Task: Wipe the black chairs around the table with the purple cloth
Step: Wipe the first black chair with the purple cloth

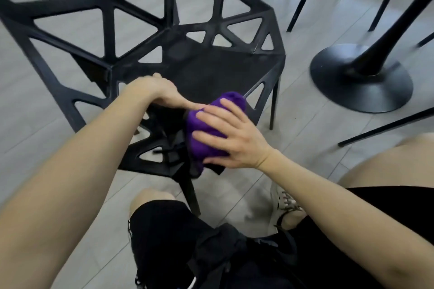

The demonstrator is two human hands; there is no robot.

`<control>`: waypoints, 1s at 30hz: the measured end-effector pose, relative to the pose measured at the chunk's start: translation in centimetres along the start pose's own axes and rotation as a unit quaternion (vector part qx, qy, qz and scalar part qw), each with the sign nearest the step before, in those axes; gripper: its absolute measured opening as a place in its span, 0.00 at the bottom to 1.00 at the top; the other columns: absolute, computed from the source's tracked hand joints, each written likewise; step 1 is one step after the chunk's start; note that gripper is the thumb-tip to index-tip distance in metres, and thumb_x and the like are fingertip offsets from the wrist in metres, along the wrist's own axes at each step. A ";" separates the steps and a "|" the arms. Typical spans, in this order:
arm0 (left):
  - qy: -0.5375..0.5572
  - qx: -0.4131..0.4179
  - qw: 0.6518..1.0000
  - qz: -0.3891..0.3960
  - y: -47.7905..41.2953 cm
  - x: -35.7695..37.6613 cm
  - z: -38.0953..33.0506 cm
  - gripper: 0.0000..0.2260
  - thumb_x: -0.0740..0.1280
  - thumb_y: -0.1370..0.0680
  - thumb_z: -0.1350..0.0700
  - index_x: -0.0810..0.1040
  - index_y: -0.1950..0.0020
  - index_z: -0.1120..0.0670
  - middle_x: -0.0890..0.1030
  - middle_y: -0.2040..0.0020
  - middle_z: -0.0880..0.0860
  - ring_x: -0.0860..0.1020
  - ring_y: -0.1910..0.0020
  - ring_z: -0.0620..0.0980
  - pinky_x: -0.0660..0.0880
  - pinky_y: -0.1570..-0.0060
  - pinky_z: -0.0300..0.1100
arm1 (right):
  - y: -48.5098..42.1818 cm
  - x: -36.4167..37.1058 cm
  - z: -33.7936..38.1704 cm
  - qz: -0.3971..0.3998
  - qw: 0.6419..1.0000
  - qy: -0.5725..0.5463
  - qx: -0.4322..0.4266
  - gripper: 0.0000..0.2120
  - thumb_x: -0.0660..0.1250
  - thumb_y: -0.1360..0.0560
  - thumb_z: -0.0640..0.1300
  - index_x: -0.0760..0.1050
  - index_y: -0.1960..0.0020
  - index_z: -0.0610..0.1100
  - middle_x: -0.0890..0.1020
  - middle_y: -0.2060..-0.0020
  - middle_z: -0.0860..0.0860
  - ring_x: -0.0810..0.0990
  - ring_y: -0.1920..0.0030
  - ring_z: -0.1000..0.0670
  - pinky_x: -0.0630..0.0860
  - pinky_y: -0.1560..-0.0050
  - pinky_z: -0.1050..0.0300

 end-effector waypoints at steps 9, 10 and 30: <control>0.058 0.032 0.998 -0.008 -1.9 -1.3 -0.4 0.71 0.74 0.57 0.15 0.72 0.22 0.54 0.73 0.27 0.57 0.77 0.32 0.62 0.77 0.32 0.59 | -0.6 -2.0 -15.3 -0.011 0.801 0.014 0.598 0.39 0.58 0.20 0.73 0.55 0.14 0.58 0.50 0.13 0.44 0.47 0.14 0.37 0.48 0.17 0.29; 0.032 0.067 0.997 -0.037 -1.9 -2.0 -1.2 0.69 0.76 0.54 0.16 0.69 0.20 0.51 0.70 0.25 0.56 0.73 0.28 0.61 0.75 0.30 0.60 | -0.6 -1.9 -15.1 -0.024 0.786 0.002 0.618 0.42 0.59 0.20 0.73 0.50 0.13 0.56 0.48 0.13 0.43 0.46 0.14 0.36 0.49 0.17 0.30; 0.097 0.262 0.941 -0.193 -4.0 -2.5 -10.0 0.43 0.64 0.31 0.18 0.67 0.21 0.36 0.70 0.27 0.45 0.67 0.25 0.50 0.76 0.34 0.59 | -3.7 -2.6 -27.9 -0.076 0.742 -0.022 0.666 0.33 0.60 0.25 0.78 0.79 0.43 0.49 0.86 0.50 0.48 0.85 0.49 0.41 0.83 0.45 0.44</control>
Point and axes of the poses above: each hand's wrist, its own y-axis away from the middle knuckle, its own x-axis out of the palm, z = x × y, the point moved 4 cm from there along -y, towards the middle knuckle
